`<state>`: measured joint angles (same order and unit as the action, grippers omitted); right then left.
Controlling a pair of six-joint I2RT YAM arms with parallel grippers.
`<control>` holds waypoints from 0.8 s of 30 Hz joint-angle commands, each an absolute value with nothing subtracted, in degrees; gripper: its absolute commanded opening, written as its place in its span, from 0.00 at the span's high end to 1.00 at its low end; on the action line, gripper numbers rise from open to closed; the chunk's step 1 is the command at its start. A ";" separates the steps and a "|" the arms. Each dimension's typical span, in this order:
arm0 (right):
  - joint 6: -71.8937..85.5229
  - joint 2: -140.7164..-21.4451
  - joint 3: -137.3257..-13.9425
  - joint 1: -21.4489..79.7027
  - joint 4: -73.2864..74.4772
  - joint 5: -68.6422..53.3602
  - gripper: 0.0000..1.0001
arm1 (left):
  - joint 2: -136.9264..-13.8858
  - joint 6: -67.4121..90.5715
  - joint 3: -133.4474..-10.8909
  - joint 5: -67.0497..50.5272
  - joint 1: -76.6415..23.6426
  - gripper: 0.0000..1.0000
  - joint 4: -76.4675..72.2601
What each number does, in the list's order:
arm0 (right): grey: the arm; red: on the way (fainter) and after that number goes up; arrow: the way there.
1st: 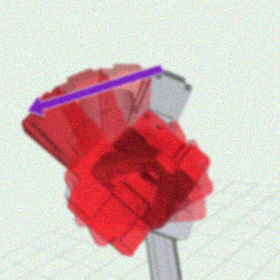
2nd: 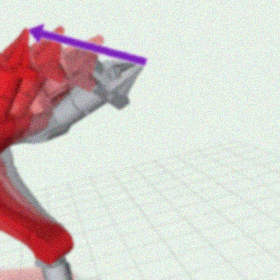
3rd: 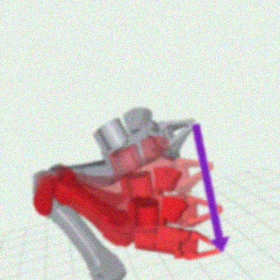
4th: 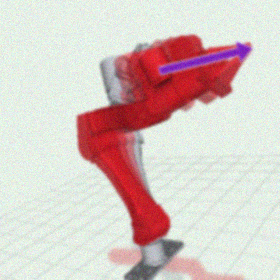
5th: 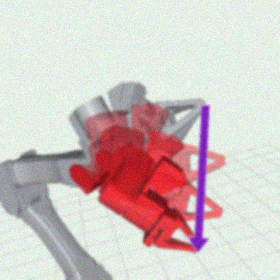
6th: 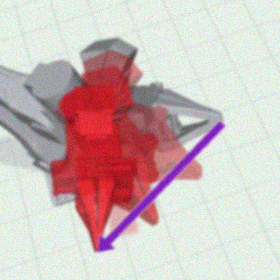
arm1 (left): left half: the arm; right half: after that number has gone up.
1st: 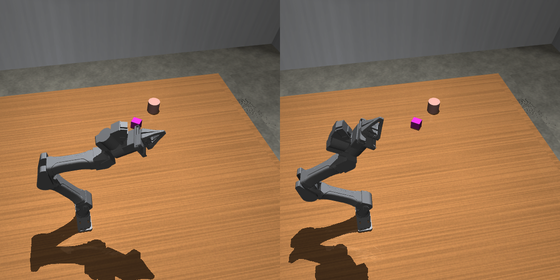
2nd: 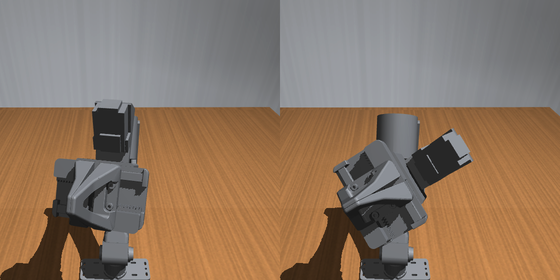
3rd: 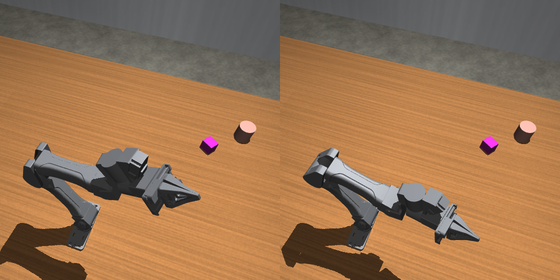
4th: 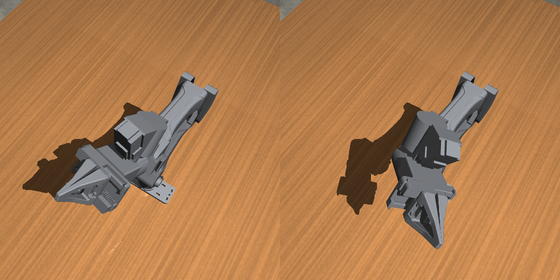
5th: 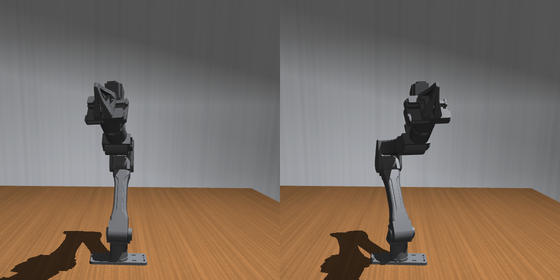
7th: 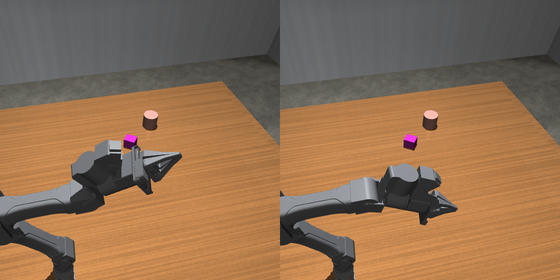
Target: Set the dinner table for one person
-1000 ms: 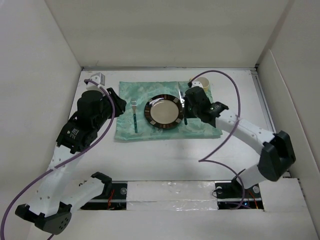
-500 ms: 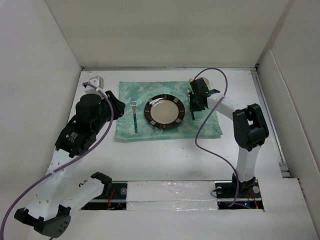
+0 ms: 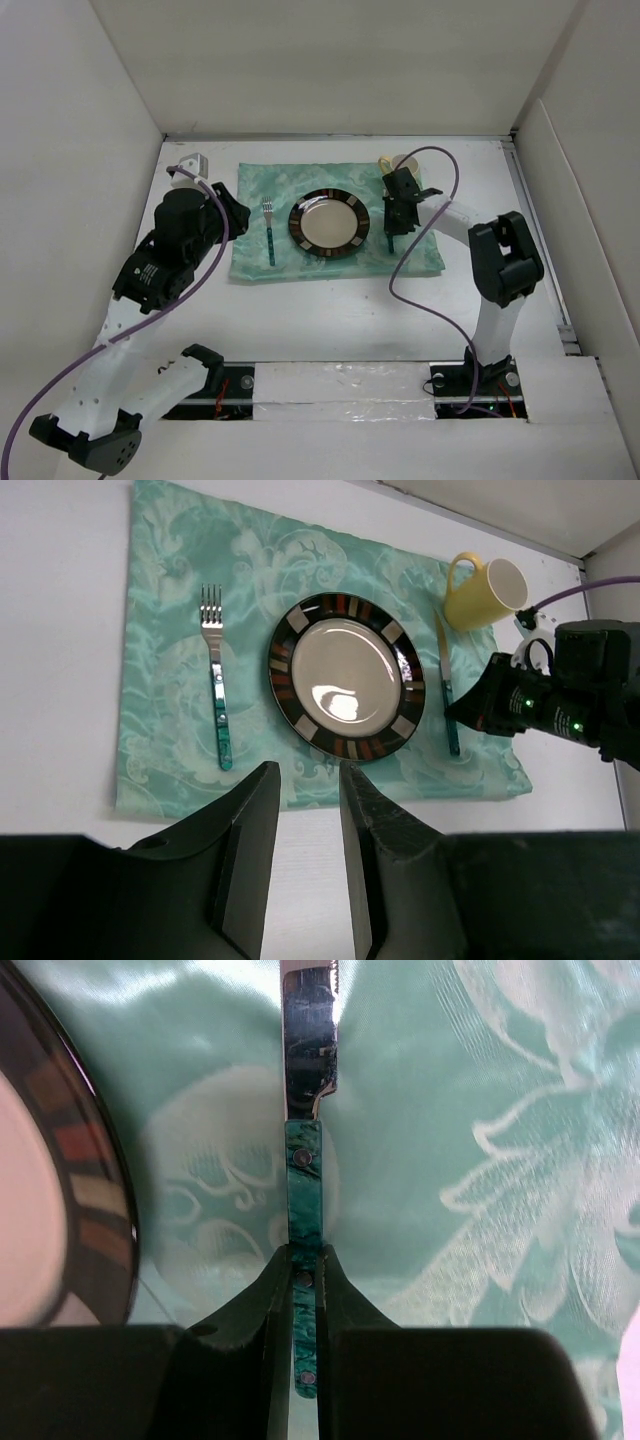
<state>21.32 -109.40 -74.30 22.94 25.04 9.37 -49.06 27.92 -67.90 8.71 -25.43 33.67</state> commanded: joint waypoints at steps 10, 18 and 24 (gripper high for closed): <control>23.73 -102.14 -72.94 25.92 27.06 10.28 0.41 | -50.10 27.42 -68.11 9.40 -25.66 0.66 31.38; 23.11 -84.07 -73.65 29.53 34.71 7.47 0.00 | -48.43 27.60 -68.47 9.67 -25.66 0.36 31.64; 25.40 -63.66 -73.12 31.38 30.69 9.40 0.00 | -49.04 27.95 -71.71 8.79 -25.66 0.24 31.20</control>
<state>24.25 -72.10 -72.23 31.11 32.53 7.99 -49.41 27.94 -68.27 9.06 -25.43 33.01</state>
